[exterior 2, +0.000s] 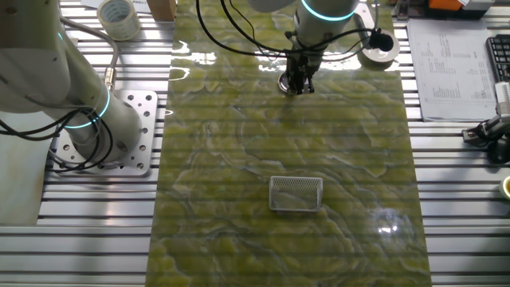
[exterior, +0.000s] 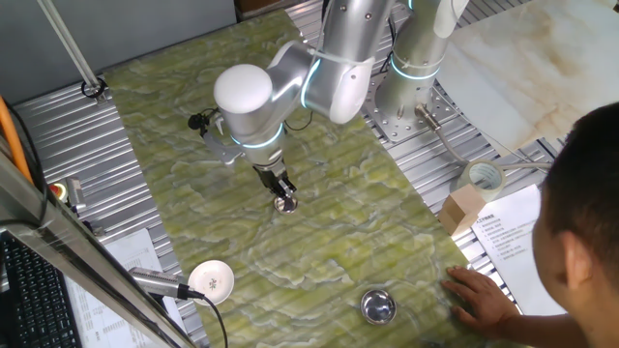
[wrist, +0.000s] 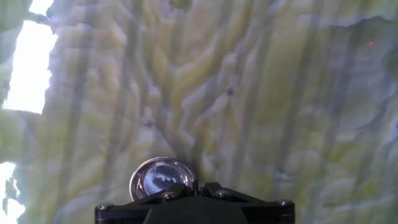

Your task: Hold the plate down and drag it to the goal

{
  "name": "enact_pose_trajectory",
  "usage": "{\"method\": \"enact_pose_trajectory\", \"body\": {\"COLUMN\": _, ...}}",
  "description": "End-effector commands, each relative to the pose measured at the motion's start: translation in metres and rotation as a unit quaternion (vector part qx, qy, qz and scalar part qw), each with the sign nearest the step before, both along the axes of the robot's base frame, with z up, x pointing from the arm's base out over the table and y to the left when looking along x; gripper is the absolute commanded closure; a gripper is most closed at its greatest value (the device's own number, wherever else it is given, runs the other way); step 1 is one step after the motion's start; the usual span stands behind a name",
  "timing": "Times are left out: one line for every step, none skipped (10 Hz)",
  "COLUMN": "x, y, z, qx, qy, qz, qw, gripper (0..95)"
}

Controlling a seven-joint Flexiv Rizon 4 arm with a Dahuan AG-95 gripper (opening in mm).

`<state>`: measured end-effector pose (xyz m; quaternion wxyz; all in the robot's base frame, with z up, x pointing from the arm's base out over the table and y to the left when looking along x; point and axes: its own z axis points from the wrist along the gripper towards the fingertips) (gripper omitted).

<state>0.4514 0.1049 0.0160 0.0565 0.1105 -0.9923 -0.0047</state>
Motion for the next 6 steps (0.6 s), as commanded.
{"method": "enact_pose_trajectory", "body": {"x": -0.0007, "y": 0.0, "z": 0.0007, "qx": 0.001, "qy": 0.0, "qz": -0.001, "qw": 1.0, "gripper": 95.0}}
{"method": "enact_pose_trajectory", "body": {"x": -0.0006, "y": 0.0003, "z": 0.0006, "qx": 0.003, "qy": -0.001, "qz": -0.001, "qw": 1.0, "gripper": 95.0}}
{"method": "enact_pose_trajectory", "body": {"x": -0.0006, "y": 0.001, "z": 0.0003, "qx": 0.006, "qy": -0.003, "qz": -0.003, "qw": 1.0, "gripper": 95.0}}
{"method": "enact_pose_trajectory", "body": {"x": -0.0006, "y": 0.001, "z": 0.0003, "qx": 0.005, "qy": -0.004, "qz": -0.006, "qw": 1.0, "gripper": 95.0}}
{"method": "enact_pose_trajectory", "body": {"x": -0.0006, "y": 0.001, "z": 0.0003, "qx": 0.005, "qy": -0.004, "qz": -0.009, "qw": 0.9999, "gripper": 95.0}}
{"method": "enact_pose_trajectory", "body": {"x": -0.0006, "y": 0.001, "z": 0.0003, "qx": 0.005, "qy": -0.004, "qz": -0.016, "qw": 0.9999, "gripper": 95.0}}
